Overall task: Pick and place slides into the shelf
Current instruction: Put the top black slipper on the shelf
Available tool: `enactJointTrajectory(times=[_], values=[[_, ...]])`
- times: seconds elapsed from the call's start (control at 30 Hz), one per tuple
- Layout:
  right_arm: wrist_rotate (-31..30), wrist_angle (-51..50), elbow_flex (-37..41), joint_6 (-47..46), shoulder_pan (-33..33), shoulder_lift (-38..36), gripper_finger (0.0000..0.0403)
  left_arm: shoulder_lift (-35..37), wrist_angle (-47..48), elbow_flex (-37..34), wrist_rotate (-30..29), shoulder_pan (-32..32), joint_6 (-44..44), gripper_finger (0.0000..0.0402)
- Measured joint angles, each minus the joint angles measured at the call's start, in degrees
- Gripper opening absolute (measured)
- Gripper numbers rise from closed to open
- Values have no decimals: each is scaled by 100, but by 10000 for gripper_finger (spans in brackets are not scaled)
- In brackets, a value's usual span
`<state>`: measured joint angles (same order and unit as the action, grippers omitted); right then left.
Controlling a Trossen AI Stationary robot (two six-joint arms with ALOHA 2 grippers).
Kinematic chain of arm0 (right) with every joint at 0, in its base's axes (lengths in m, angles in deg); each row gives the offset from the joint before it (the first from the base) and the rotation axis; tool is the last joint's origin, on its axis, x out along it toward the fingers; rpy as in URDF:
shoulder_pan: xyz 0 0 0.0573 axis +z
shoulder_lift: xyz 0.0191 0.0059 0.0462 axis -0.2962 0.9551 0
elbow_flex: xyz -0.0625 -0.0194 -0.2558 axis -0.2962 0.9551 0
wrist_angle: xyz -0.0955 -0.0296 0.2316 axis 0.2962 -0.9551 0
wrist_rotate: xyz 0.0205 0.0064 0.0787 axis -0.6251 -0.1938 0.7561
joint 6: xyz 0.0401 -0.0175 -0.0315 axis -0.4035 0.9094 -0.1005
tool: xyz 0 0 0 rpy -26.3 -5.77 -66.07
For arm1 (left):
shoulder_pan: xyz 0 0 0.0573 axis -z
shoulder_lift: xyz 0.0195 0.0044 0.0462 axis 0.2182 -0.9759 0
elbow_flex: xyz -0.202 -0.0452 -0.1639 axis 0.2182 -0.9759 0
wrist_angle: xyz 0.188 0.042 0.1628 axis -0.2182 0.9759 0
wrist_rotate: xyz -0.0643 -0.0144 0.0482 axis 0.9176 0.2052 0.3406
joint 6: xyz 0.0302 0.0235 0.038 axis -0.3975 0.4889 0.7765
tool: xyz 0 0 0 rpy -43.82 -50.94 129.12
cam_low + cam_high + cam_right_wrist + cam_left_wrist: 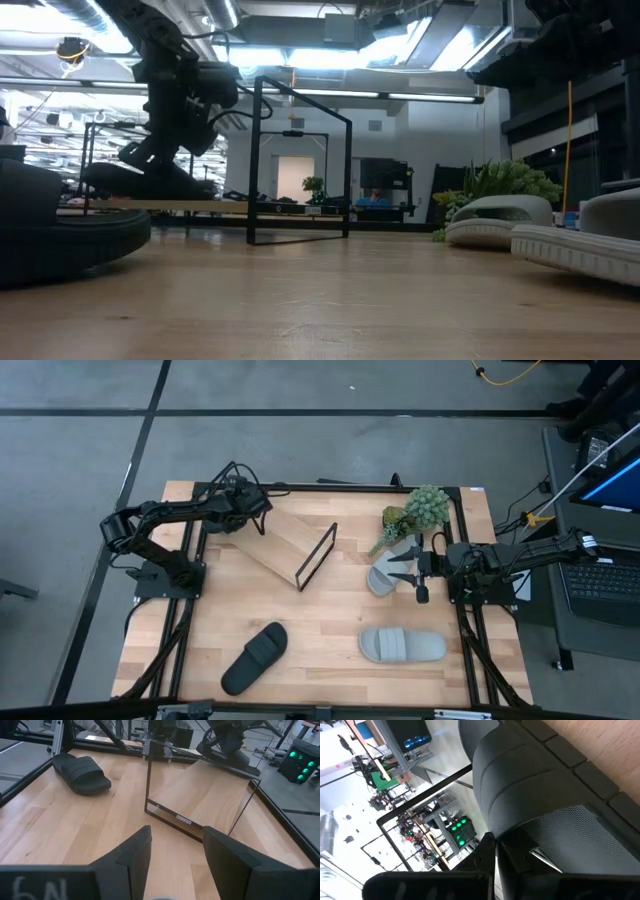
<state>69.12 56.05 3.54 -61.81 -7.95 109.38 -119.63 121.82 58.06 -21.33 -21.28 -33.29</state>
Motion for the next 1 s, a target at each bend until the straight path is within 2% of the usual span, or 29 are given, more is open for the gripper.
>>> enactJointTrajectory(times=[0.7,0.87,1.0], values=[[2,6,0,-2,0,1,180,2,-27,0,132,-292,0,0],[0,6,0,-2,0,0,180,7,3,0,657,-298,-81,1],[2,4,0,-2,0,1,180,7,14,0,906,-307,-163,17]])
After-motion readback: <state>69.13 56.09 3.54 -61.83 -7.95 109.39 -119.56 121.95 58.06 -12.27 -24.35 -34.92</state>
